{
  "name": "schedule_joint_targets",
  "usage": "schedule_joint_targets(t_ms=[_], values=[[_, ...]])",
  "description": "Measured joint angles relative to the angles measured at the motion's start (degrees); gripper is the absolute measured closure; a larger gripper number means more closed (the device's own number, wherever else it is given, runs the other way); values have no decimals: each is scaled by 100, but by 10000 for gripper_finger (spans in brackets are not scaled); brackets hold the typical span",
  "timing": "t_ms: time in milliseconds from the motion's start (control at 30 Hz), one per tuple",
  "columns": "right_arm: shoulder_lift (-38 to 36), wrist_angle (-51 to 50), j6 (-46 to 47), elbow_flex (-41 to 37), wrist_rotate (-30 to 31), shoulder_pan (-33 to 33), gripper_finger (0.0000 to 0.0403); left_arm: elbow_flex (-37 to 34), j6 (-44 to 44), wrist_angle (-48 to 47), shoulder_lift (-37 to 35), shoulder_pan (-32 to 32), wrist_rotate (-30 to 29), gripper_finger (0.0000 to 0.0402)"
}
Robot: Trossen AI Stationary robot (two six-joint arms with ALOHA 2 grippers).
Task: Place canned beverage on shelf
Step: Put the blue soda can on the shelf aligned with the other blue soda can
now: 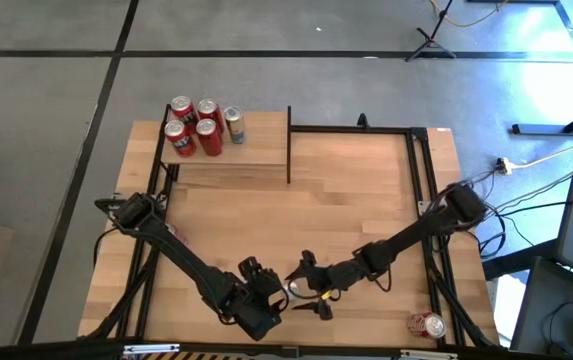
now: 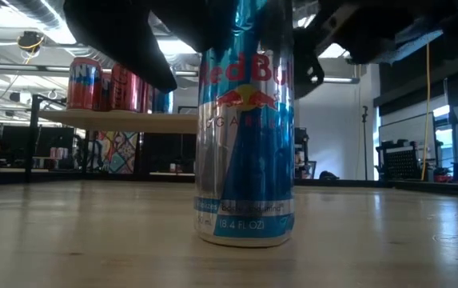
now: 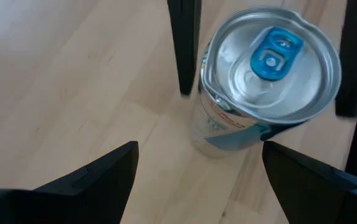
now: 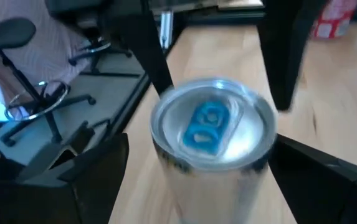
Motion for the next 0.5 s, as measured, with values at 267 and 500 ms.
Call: schedule_joint_targets(t_ms=[267,500], values=[[238,-46,-109,242,52,-7,110,0,154,36,-12,41,52,70],[173,-180,-149,287,93,-67,202,4,155,-230,-365,-14,228,70]])
